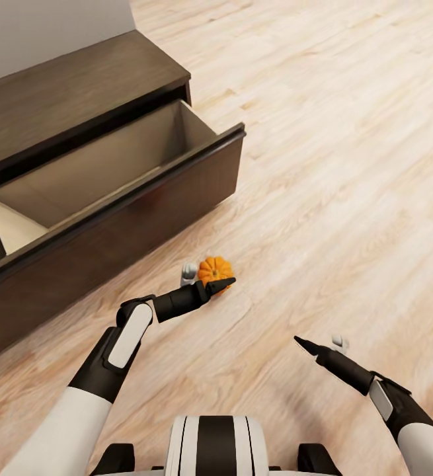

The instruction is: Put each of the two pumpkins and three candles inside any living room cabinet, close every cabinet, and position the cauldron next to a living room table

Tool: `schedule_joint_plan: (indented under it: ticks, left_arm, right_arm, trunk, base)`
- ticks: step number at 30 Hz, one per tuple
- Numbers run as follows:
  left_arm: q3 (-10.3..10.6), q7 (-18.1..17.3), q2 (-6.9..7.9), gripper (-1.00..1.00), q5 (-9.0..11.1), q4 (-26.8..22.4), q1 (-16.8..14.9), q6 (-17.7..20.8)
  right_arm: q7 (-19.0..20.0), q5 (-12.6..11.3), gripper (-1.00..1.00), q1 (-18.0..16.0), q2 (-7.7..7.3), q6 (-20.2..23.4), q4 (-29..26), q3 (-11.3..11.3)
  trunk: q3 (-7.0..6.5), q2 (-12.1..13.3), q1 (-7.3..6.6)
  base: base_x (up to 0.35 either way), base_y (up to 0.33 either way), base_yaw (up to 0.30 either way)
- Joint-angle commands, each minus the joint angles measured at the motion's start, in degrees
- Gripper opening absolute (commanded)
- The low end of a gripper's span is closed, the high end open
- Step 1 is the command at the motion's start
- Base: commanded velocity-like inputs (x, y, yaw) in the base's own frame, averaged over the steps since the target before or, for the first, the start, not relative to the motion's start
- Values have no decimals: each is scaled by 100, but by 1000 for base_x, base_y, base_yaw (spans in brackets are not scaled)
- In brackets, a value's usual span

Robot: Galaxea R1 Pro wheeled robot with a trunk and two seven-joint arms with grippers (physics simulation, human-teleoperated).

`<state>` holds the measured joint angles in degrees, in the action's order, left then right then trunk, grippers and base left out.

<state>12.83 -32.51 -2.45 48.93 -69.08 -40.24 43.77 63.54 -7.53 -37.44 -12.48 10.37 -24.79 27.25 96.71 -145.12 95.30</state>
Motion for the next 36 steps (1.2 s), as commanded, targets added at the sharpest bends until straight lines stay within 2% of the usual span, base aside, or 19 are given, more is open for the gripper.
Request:
schedule_joint_plan:
  ticks: [1,8,15,21,25,31,36]
  left_arm:
    - [0,0,0,100,1,2,0,0]
    - [9,-1,-9,100,22,-9,6,1]
    - [10,-1,-11,100,29,-19,23,4]
    - [9,-1,-10,100,86,-18,54,7]
    - [18,-1,-13,100,122,-18,69,8]
    - [35,0,-56,100,126,-12,94,9]
    - [31,-24,-44,100,133,-9,95,5]
  right_arm:
    - [-5,1,100,0,0,0,0,0]
    - [-264,6,100,0,12,-16,0,-5]
    - [-314,6,100,0,16,-25,8,-8]
    - [-311,6,100,0,18,-27,4,-9]
    - [-333,7,100,0,18,-32,1,-10]
    - [-814,343,100,0,12,-41,-6,-101]
    - [-1035,434,100,0,15,-44,-2,-114]
  trunk:
    - [0,0,0]
    - [0,0,0]
    - [0,0,0]
    - [0,0,0]
    - [0,0,0]
    - [0,0,0]
    - [0,0,0]
  base:
    - [218,-267,282]
    - [239,-255,282]
    - [224,-212,282]
    - [34,-34,262]
    - [2,-2,61]
    - [0,-23,131]
    - [27,-265,277]
